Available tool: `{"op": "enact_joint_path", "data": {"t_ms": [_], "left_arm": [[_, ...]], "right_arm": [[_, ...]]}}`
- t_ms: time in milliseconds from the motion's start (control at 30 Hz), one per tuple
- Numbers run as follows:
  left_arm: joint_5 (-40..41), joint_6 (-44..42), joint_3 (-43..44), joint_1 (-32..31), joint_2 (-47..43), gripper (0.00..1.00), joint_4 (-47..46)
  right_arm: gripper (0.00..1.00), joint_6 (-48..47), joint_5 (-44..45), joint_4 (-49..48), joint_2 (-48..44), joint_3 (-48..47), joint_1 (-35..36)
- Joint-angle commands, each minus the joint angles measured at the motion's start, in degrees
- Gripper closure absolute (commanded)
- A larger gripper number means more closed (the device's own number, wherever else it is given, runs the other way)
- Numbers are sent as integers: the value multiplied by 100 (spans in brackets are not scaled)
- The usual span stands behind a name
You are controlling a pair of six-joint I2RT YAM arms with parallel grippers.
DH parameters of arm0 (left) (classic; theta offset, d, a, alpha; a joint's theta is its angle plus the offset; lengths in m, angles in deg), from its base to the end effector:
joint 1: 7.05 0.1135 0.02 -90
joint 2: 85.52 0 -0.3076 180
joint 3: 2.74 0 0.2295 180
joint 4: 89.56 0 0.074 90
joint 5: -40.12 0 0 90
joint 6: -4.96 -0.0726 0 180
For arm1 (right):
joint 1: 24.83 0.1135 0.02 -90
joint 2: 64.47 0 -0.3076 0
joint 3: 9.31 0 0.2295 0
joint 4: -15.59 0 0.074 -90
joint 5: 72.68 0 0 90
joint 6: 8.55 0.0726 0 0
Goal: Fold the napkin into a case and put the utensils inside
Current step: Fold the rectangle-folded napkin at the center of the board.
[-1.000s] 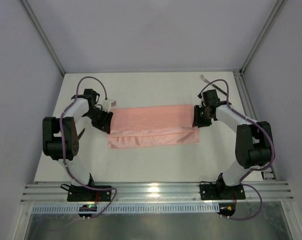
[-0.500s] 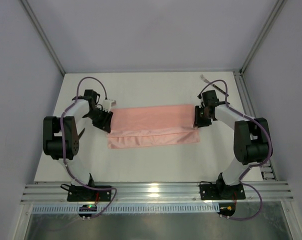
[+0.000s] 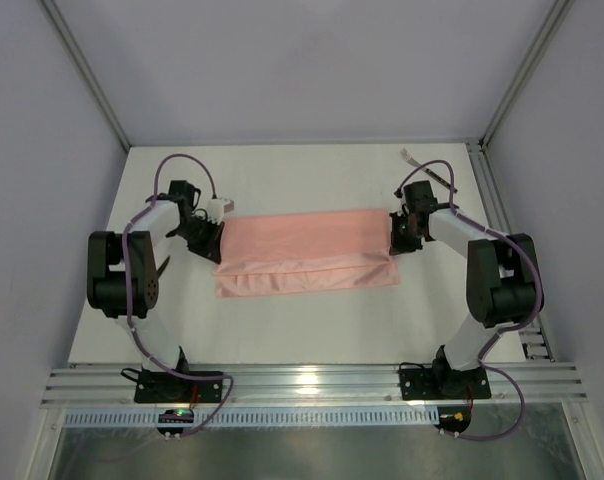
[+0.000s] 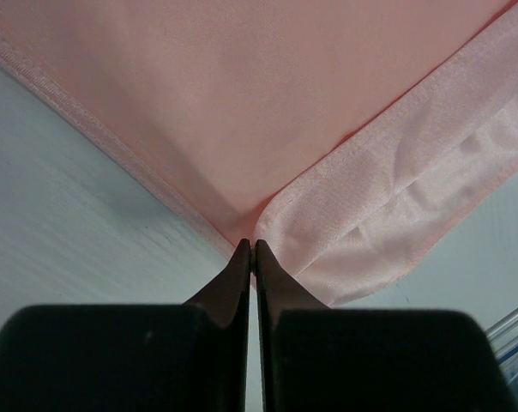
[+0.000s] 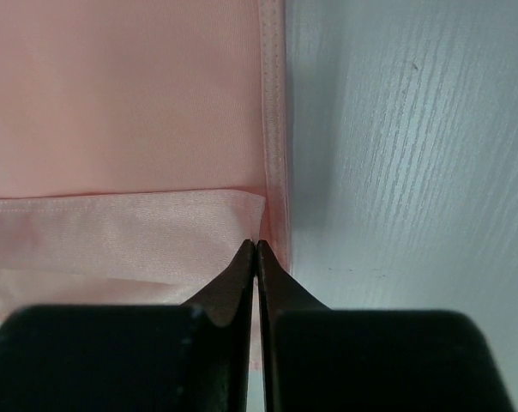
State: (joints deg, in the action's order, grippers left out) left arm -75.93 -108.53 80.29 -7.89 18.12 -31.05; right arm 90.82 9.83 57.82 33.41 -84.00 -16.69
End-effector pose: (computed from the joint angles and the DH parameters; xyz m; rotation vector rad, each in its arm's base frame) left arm 0.3331 -0.0368 0.1949 0.6528 2.7345 -0.5850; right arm 0.3291 0.0566 0.1951 -0.0096 2.7254 0.2667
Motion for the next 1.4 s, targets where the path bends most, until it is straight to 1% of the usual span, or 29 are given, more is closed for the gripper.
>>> {"op": "enact_joint_path", "data": {"t_ms": [0, 167, 300, 433, 533, 633, 700, 767, 900, 1067, 1233, 1300, 1367], "left_arm": [[-217, -174, -55, 14, -176, 100, -2], [-480, -218, -117, 58, -519, 100, -2], [-682, -314, -169, 58, -984, 100, 94], [-744, -499, -257, 58, -1239, 100, 462], [-709, -736, -520, 67, -1485, 100, 551], [-692, -991, -828, 58, -1653, 100, 551], [-692, -1097, -978, 66, -1671, 100, 578], [-753, -1141, -1039, 321, -1697, 100, 586], [-771, -1359, -1162, 453, -1733, 100, 648], [-788, -1720, -1558, 453, -1759, 100, 587], [-841, -2115, -1663, 480, -1829, 100, 657], [-771, -2283, -1664, 471, -1786, 98, 735], [-709, -2476, -1646, 471, -1680, 96, 841]], "right_arm": [[96, 21, -43, -62, -242, 38, -6], [96, 153, -34, 79, -700, 195, -14], [96, 302, -77, 140, -1192, 424, -6], [96, 469, -87, 298, -1605, 635, -14], [96, 575, -77, 360, -1895, 863, -6], [96, 812, -218, 308, -2063, 1284, -5], [96, 979, -122, 299, -2194, 1443, 3], [96, 1137, 53, 290, -2326, 1654, 3], [96, 1365, 309, 264, -2800, 1918, 3], [96, 1586, 353, 220, -2854, 2182, 3], [96, 1700, 274, 149, -2889, 2437, 3], [96, 1726, 239, 106, -2854, 2490, 3], [92, 1761, 178, 97, -2802, 2534, 3]]}}
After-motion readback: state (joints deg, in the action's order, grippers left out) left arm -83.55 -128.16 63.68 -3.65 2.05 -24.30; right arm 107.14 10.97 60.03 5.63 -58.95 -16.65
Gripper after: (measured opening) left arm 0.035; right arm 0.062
